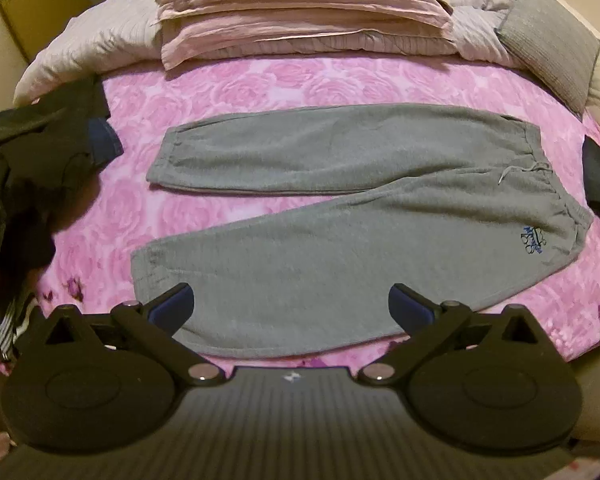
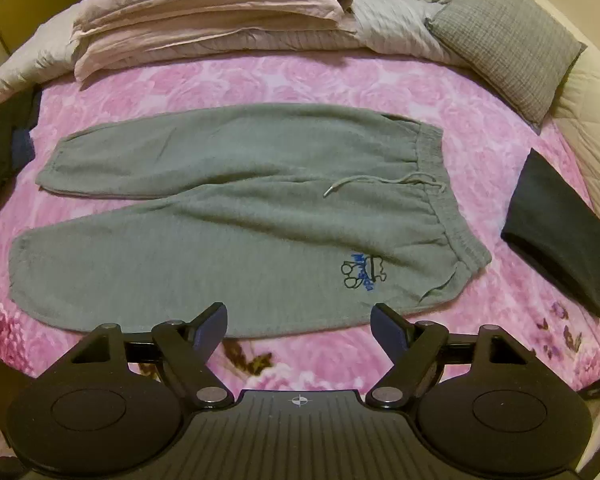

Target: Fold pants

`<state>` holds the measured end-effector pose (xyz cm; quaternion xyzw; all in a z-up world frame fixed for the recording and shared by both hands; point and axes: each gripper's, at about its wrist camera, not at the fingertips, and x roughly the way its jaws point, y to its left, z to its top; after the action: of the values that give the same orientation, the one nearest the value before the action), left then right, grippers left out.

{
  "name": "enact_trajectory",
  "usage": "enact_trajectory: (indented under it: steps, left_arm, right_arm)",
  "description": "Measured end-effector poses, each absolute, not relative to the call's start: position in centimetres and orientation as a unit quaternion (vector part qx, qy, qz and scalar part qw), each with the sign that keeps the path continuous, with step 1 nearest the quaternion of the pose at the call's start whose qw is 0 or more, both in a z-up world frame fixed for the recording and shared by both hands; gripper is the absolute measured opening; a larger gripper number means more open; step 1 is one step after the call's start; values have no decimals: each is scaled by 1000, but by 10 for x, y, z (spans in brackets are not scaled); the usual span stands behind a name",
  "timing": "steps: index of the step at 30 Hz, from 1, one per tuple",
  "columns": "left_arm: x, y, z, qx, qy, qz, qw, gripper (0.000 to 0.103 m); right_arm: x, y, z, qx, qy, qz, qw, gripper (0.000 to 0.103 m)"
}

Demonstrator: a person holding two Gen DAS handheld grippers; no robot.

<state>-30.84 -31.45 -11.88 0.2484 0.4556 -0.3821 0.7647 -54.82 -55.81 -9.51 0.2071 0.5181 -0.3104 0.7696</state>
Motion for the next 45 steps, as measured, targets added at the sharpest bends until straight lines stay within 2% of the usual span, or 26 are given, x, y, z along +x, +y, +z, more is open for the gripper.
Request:
enact_trajectory:
  steps: [26,45]
  left_arm:
    - [-375,-335,-125,252,479,-381,750,102]
    - [-370,-366,-132,257,476,-381,750,102]
  right_arm:
    - [-607,-580,-107,203,533,-309,761,76]
    - [-608,-627,-117,200,526,-289,774,76]
